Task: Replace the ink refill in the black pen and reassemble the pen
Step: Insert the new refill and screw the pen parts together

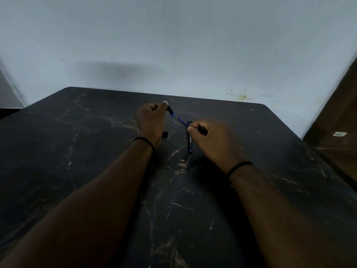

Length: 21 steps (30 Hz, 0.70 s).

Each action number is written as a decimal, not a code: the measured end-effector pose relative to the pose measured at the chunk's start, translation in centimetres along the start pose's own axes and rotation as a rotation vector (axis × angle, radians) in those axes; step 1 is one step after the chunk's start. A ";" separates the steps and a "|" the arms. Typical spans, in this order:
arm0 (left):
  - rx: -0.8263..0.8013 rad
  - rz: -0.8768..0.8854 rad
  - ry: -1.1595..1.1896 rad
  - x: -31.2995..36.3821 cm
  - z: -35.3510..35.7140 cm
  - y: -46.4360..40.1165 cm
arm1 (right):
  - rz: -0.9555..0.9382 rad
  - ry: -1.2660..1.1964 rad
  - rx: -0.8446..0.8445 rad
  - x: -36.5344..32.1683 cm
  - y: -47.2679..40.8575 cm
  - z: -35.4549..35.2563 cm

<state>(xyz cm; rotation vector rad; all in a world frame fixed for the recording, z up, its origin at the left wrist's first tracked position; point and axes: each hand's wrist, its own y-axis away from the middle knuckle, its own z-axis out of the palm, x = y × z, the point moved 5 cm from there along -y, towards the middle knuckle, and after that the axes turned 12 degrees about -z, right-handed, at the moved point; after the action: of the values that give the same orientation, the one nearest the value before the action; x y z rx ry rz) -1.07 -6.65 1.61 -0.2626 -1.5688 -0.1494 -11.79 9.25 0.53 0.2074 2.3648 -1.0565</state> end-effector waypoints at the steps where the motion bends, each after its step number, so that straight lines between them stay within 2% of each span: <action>1: -0.003 0.005 -0.004 0.0 0.1 0.0 | 0.001 0.000 -0.013 -0.1 0.0 0.0; 16: -0.078 0.104 -0.060 0.7 1.3 1.5 | 0.052 0.058 -0.012 -0.3 0.1 -0.3; 21: -0.093 0.072 -0.032 0.7 1.4 1.7 | 0.076 0.130 0.038 -0.3 -0.1 -0.8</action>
<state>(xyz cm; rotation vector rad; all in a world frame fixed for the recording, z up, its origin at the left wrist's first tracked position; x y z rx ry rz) -1.94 -4.56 2.15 -0.3954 -1.5845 -0.1632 -11.95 9.80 1.18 0.3871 2.4322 -1.0815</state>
